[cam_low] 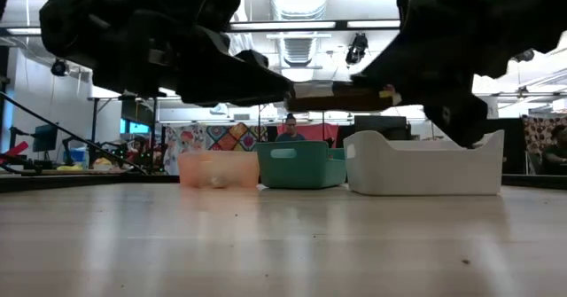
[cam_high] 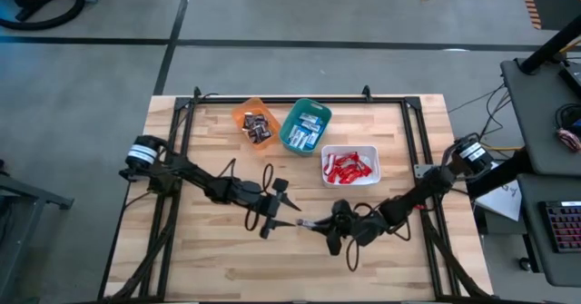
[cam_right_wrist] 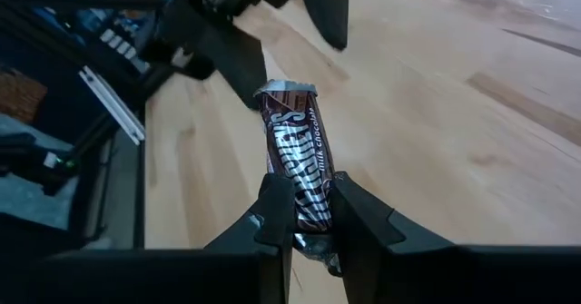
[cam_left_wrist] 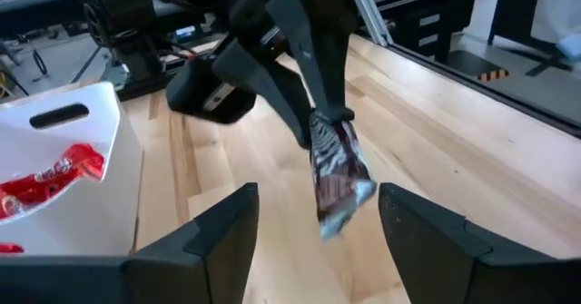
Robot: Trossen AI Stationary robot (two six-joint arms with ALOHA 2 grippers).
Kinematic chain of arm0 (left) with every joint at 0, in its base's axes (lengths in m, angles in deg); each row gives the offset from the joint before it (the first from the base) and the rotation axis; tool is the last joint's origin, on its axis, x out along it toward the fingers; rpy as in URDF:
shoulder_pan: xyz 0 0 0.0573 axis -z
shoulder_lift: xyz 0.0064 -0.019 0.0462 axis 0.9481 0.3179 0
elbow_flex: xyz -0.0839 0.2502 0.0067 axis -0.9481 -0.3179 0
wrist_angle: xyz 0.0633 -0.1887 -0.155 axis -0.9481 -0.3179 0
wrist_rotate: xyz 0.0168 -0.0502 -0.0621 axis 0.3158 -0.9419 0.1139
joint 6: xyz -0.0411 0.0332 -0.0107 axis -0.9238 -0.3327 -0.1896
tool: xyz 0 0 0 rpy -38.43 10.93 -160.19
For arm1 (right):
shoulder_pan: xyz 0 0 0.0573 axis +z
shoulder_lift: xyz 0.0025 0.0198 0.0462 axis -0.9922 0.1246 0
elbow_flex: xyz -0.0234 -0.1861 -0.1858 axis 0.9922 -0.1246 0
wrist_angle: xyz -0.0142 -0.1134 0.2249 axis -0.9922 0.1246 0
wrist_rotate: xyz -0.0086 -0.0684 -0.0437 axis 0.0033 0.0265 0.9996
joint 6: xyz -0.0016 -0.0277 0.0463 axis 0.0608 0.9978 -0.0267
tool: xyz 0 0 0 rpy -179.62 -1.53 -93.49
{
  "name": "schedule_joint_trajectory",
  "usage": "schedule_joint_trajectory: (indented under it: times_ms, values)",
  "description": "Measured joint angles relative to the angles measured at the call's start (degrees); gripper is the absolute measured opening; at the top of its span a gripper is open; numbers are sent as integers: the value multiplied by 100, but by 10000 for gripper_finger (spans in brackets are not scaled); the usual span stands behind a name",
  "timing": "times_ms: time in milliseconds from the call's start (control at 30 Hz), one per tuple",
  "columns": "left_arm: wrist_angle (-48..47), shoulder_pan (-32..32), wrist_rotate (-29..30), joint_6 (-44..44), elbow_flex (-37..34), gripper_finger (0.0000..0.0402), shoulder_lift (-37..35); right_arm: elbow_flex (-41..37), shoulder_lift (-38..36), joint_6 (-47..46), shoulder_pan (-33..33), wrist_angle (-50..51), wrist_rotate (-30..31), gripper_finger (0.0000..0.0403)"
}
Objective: Sort candy
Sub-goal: Put the brown chocolate bar into the orange bin
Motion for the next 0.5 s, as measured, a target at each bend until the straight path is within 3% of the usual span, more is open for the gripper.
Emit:
schedule_joint_trajectory:
  times_ms: [300, 500]
  values:
    - [-38, 74, -2, 234, 74, 189, 10, 2, 0, -14, -194, -313, -79, 52]
    - [-105, 85, 13, 217, 65, 117, 8, 2, 2, -5, -251, -328, -112, 52]
